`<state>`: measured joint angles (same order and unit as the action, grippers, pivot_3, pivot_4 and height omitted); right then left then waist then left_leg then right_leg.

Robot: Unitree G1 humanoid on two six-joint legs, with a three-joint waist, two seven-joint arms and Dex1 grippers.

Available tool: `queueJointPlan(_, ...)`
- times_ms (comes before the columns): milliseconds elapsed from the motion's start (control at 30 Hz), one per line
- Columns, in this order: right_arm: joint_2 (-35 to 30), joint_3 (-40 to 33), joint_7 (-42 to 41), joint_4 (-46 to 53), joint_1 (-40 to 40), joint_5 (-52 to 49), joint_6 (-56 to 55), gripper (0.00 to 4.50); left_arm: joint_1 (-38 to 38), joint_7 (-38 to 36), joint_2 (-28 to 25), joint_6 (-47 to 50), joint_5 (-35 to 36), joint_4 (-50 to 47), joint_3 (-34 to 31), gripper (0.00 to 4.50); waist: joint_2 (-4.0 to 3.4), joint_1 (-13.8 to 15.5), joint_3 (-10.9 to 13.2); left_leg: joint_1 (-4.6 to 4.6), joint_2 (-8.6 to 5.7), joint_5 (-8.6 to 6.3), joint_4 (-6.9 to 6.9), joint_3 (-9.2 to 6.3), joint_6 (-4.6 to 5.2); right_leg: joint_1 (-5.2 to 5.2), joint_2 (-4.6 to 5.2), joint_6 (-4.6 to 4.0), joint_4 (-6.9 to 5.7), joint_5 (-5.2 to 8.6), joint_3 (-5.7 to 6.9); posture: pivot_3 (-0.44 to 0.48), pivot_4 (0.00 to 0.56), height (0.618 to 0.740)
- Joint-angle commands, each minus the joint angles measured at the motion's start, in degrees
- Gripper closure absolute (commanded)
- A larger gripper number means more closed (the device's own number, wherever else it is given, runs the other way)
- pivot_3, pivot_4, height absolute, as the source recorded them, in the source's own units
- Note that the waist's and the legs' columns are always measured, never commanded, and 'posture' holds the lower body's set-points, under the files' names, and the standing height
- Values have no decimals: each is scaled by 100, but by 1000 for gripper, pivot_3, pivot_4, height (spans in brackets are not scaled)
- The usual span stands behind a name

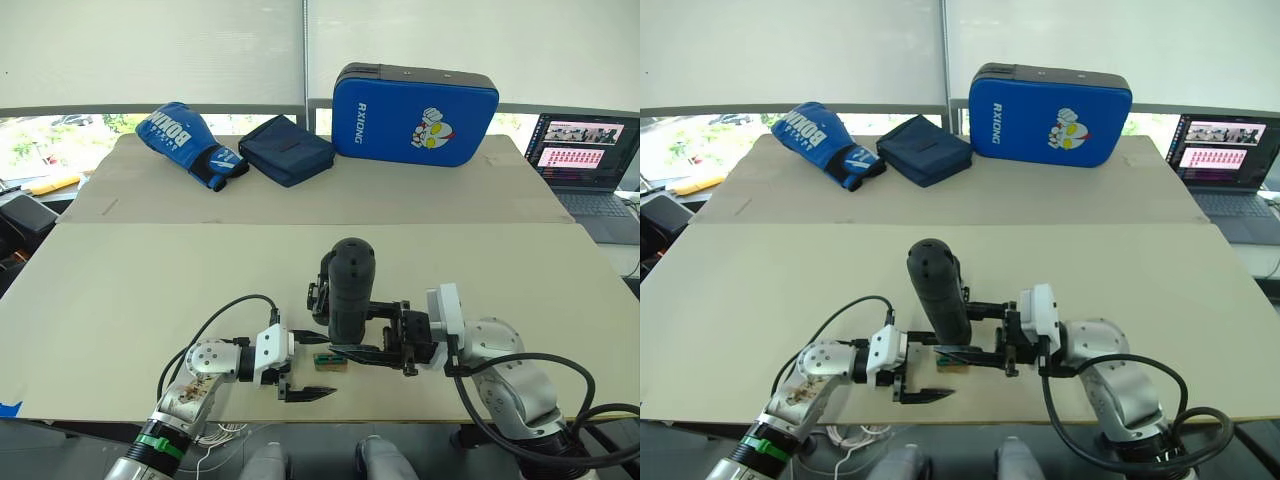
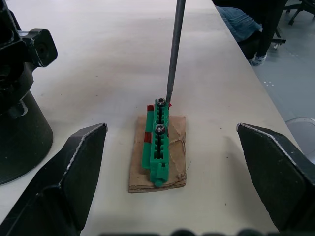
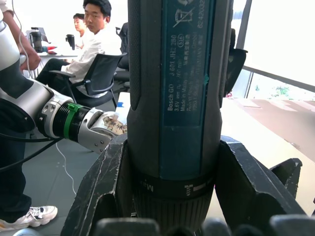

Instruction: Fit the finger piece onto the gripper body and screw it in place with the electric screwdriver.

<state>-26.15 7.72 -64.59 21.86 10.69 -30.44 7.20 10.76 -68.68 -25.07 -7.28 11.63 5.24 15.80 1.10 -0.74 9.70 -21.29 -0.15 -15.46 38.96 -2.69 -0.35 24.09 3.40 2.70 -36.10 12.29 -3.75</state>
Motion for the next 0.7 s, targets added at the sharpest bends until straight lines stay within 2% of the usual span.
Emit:
queueJointPlan(33, -5, -107, -11, 169, 98, -185, -81, 2595, -142, -19, 25, 71, -74, 57, 224, 0, 0, 0, 0, 0, 0, 0, 0, 0, 0, 0, 0, 0, 0, 0, 0, 0, 150, 740)
queueJointPlan(700, 6, -237, 158, 308, 300, -495, 106, 2595, -164, 25, 16, 199, -52, -58, 228, 0, 0, 1, 0, 0, 0, 0, 0, 0, 0, 0, 0, 0, 0, 0, 0, 0, 150, 740)
